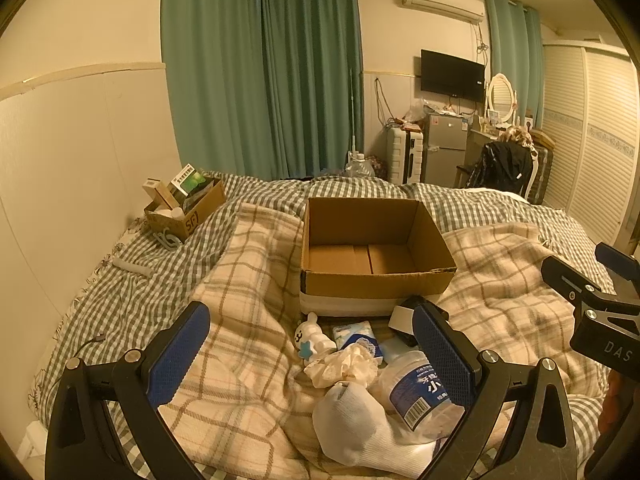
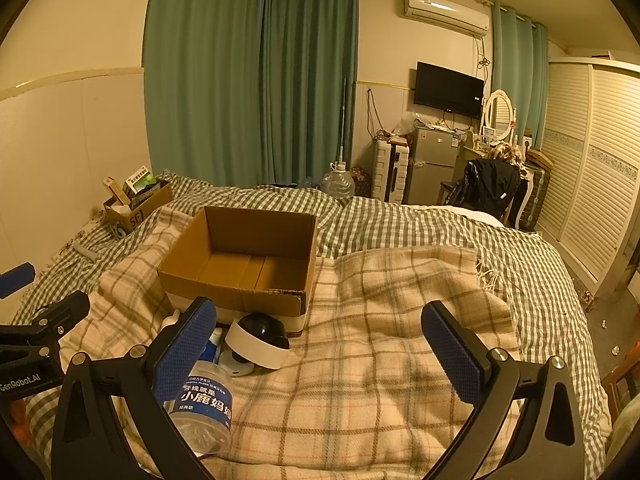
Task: Organize objects
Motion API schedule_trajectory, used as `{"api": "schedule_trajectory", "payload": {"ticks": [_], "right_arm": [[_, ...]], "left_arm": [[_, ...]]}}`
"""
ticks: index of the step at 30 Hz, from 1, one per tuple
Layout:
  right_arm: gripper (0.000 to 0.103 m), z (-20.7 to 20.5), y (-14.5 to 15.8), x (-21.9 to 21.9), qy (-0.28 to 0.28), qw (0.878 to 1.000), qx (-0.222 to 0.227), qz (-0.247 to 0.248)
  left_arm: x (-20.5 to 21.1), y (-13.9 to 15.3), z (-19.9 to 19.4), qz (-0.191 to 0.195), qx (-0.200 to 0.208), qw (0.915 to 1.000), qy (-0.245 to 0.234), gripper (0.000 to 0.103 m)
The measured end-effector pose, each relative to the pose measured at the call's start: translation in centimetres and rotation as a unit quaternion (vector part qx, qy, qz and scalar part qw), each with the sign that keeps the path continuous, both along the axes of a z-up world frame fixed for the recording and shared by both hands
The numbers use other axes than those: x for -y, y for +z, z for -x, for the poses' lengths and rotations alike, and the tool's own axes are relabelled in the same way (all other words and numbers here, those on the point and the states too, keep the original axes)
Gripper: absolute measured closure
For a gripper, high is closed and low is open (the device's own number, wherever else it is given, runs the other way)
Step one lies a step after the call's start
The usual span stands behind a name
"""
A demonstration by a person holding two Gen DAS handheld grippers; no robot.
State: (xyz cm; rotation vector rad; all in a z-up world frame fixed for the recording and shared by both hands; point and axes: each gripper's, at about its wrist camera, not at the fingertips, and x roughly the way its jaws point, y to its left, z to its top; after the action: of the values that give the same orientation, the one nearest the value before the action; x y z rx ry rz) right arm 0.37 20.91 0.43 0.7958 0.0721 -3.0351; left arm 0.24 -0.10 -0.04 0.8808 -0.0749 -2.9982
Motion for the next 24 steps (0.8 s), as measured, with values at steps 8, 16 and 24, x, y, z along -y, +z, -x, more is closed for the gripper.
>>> {"api": "schedule_trajectory", "payload": {"ticks": [8,16,24], "right_arm": [[0.000,-0.5,1.0,-0.1,-0.009,1.000,-0.010,0.000],[0.000,-0.3,0.5,0.2,-0.009,1.000,-0.003,-0.014],[0.000,0.9,-1.6,0.2,-0.012,0.999,0.029,-0.022]], "left_arm": [[-0.8,-0.1,-0.3,0.008,0.005,0.9999,-0.008,0.000],[-1.1,-3.7,0.2,0.024,0.051,0.9983,-0.009,0.000],[-1.7,-9.7,1.2,0.000,0.145,0.9883,-0.047,0.005]]}}
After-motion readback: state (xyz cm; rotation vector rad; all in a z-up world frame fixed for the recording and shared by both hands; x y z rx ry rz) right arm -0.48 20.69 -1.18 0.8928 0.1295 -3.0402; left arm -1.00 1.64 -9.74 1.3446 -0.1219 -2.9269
